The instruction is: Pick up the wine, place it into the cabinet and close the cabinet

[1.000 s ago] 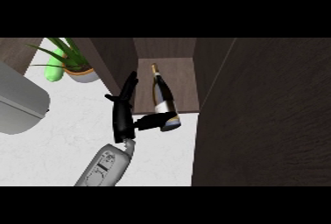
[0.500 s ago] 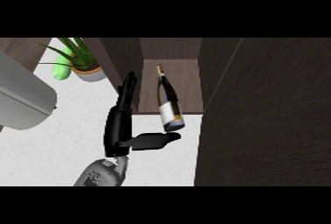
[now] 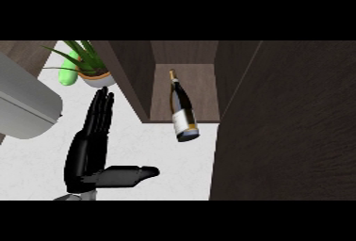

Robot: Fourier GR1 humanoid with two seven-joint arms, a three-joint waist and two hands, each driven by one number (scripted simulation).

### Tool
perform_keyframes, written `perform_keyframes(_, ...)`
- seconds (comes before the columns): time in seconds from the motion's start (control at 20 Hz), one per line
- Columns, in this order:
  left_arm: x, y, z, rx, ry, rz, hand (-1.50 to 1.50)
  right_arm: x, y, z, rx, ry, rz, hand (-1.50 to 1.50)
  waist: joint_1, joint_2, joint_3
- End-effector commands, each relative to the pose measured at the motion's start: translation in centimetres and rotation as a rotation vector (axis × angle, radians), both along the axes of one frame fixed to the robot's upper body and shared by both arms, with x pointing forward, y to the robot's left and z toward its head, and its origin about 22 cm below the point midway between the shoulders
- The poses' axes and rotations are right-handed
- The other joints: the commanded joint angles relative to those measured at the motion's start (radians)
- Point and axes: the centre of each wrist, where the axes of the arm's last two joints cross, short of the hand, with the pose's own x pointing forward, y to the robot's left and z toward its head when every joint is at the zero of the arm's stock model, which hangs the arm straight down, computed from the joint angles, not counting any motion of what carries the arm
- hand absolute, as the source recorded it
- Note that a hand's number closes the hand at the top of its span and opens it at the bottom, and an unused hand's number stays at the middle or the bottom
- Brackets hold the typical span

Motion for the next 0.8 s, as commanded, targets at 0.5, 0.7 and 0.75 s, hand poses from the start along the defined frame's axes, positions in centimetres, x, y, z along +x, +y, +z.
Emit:
perform_keyframes(0.5,-4.2,8.0,2.5,-0.034,-0.017,-0.212,1.5,-2.1,-0.9,1.8,-0.233,-0.021,0.232,1.5,0.001,-0.002,0.001)
perform_keyframes(0.7,-2.6,10.4,1.5,-0.033,0.007,-0.187,1.5,-2.3,-0.7,2.4,-0.171,-0.041,0.267,1.5,-0.001,0.001,0.0)
perform_keyframes(0.75,-2.5,9.5,0.3,-0.041,0.011,-0.195,1.5,-1.3,-1.4,1.5,-0.159,-0.019,0.27,1.5,-0.001,0.002,0.001)
